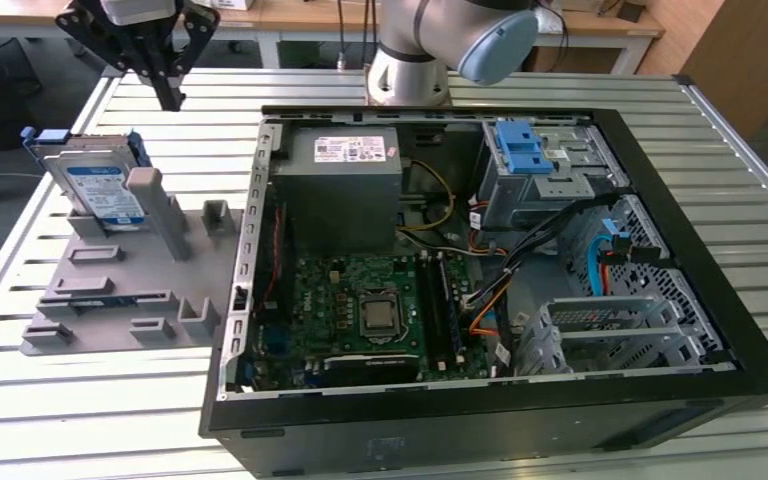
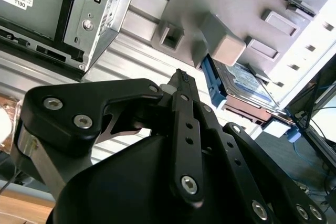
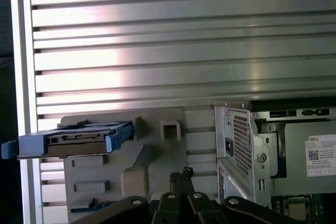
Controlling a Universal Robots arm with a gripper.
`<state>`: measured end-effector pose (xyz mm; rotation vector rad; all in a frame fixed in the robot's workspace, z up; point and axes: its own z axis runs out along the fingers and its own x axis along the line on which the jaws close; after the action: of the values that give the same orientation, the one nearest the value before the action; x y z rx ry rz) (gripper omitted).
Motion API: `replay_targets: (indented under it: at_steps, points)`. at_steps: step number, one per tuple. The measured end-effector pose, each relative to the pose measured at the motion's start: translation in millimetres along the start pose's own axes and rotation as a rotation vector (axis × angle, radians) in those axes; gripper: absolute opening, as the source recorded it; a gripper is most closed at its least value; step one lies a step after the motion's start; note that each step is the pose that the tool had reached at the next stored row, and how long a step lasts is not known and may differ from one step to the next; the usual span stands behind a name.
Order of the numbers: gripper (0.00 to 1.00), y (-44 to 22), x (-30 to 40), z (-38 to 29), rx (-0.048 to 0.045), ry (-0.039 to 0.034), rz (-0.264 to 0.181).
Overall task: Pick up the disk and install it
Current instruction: 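Reach for the disk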
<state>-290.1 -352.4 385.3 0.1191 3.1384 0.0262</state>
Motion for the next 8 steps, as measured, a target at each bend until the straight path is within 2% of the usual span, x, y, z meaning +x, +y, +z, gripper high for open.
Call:
replay_targets:
  at_steps: [4, 8]
  points:
    - [0.11, 1.1, 5.6, 0.6, 0.0004, -0.0082, -0.001]
    - [0.11, 1.2, 8.7, 1.0, 0.0003, -0.0087, -0.013]
